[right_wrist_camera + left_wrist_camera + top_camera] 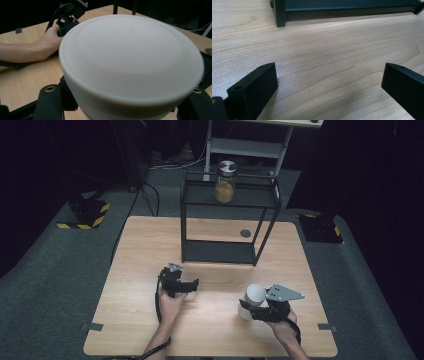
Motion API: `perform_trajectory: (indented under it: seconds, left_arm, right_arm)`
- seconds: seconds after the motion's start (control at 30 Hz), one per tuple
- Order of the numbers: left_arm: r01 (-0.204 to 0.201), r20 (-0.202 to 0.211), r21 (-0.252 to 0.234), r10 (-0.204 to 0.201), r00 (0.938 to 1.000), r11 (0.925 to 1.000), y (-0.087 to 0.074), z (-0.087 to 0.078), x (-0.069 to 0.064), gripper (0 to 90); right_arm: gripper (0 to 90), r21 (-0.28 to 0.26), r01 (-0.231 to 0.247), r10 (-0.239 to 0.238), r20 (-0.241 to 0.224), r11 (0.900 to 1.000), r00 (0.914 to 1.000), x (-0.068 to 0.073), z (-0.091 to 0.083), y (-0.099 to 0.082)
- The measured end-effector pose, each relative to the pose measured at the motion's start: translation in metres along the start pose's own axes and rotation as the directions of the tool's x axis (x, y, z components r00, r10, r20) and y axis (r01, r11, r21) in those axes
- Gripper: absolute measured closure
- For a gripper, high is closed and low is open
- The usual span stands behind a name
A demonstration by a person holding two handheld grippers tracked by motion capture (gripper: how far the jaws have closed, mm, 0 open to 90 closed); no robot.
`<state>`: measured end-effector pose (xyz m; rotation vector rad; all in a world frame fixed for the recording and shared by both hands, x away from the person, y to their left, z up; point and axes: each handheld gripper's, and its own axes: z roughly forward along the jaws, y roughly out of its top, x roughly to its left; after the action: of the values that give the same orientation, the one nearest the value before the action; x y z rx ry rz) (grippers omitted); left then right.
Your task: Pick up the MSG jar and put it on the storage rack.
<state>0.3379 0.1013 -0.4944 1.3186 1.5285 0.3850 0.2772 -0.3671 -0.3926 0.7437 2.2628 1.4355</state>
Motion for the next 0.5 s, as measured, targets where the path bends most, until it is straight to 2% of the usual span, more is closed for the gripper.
perform_trajectory:
  seconds: [0.13, 0.3, 0.5]
  left_arm:
    - [-0.001, 0.0, 0.0, 0.001, 1.0, 1.0, 0.0, 0.0, 0.0, 0.6]
    - [-0.001, 0.0, 0.0, 0.001, 1.0, 1.0, 0.0, 0.0, 0.0, 0.6]
    - [-0.001, -0.001, 0.0, 0.001, 1.0, 1.0, 0.0, 0.0, 0.0, 0.6]
  right_arm:
    - [34.1, -0.006, -0.004, 0.004, -0.001, 1.0, 1.0, -0.006, -0.004, 0.011]
    - [34.1, -0.023, -0.018, 0.017, -0.027, 0.9996, 0.9995, -0.016, -0.01, 0.021]
    - [34.1, -0.039, -0.016, 0.014, -0.031, 0.9991, 0.9994, -0.021, -0.016, 0.036]
